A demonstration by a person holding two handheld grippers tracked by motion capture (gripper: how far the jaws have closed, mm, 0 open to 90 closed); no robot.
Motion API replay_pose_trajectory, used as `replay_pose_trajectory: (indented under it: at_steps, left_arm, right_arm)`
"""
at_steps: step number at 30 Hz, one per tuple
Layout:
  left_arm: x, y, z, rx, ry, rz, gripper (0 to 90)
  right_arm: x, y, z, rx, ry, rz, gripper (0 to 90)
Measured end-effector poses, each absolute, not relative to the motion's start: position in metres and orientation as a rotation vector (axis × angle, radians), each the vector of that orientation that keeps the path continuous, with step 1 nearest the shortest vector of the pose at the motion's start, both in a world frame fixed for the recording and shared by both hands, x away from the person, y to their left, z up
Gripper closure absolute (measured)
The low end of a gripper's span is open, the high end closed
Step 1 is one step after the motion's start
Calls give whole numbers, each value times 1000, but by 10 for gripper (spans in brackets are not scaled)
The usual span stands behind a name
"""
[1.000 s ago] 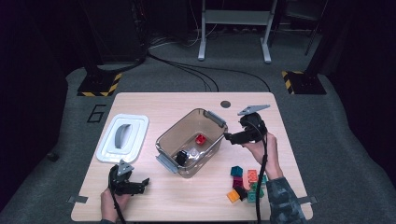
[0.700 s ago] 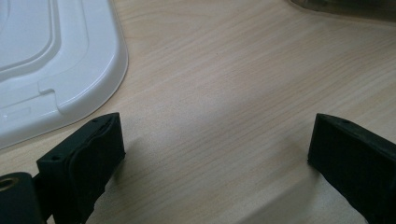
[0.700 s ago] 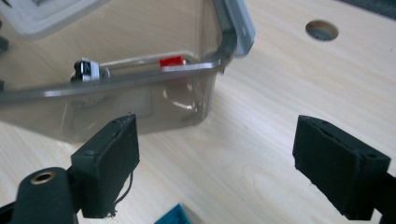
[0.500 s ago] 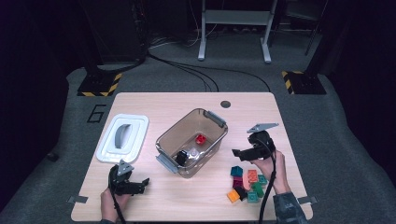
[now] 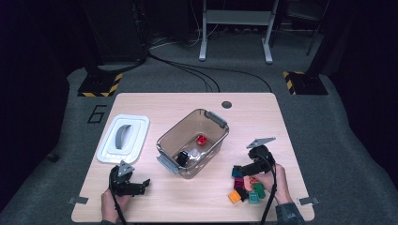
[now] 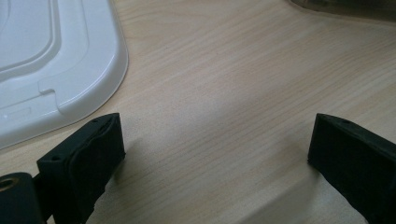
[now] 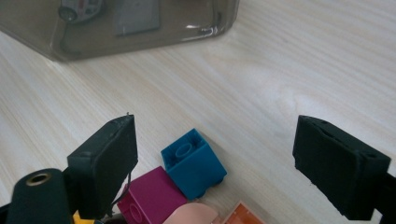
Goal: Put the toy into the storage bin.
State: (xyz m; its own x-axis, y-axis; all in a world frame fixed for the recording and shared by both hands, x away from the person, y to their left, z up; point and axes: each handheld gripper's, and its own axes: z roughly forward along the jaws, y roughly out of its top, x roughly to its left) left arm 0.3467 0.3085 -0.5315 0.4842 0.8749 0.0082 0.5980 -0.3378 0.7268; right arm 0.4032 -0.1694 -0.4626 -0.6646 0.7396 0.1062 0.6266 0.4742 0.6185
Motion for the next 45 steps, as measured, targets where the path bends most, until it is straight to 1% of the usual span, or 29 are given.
replay_pose_trajectory:
  at_steps: [4, 5, 6, 7, 8, 10, 11, 12, 14, 15, 16, 19, 21, 23, 24, 25, 45]
  left_arm:
    - [347, 309, -531, 2062, 1211, 532, 34]
    - [347, 308, -532, 2062, 1211, 532, 34]
    - [347, 308, -532, 2062, 1211, 532, 34]
    - [347, 309, -531, 2065, 1209, 529, 34]
    - [347, 309, -531, 2065, 1209, 529, 34]
    - [347, 309, -531, 2064, 1207, 532, 34]
    - [347, 309, -531, 2065, 1207, 531, 34]
    - [347, 309, -531, 2065, 1207, 531, 34]
    - [347, 309, -531, 2063, 1210, 532, 34]
    - [347, 309, -531, 2063, 1210, 532, 34]
    - [347, 309, -531, 2063, 1210, 532, 34]
    - [347, 309, -531, 2062, 1211, 532, 34]
    - [347, 309, -531, 2062, 1211, 532, 34]
    - [347, 309, -531, 2062, 1212, 533, 34]
    - [347, 309, -531, 2062, 1212, 533, 34]
    - [347, 309, -531, 2063, 1210, 532, 34]
    - [347, 309, -532, 2062, 1208, 535, 34]
  right_arm:
    - [401, -168, -468, 1171, 2566, 944, 150]
    - [400, -166, -470, 1164, 2580, 930, 169]
    - [400, -166, -470, 1164, 2580, 930, 169]
    - [400, -164, -472, 1149, 2593, 911, 197]
    - [400, -164, -472, 1149, 2593, 911, 197]
    - [400, -162, -474, 1140, 2606, 903, 244]
    - [400, -160, -476, 1122, 2626, 890, 305]
    - [400, -160, -476, 1122, 2626, 890, 305]
    - [400, -157, -478, 1107, 2648, 876, 353]
    - [400, -156, -479, 1087, 2669, 862, 418]
    - [400, -156, -479, 1087, 2669, 862, 418]
    - [401, -152, -480, 1069, 2689, 804, 494]
    - [401, -151, -481, 1076, 2680, 789, 504]
    - [402, -149, -481, 1068, 2682, 766, 544]
    - [402, -149, -481, 1068, 2682, 766, 544]
    - [403, -149, -481, 1061, 2681, 772, 576]
    - [409, -143, -482, 1151, 2668, 743, 582]
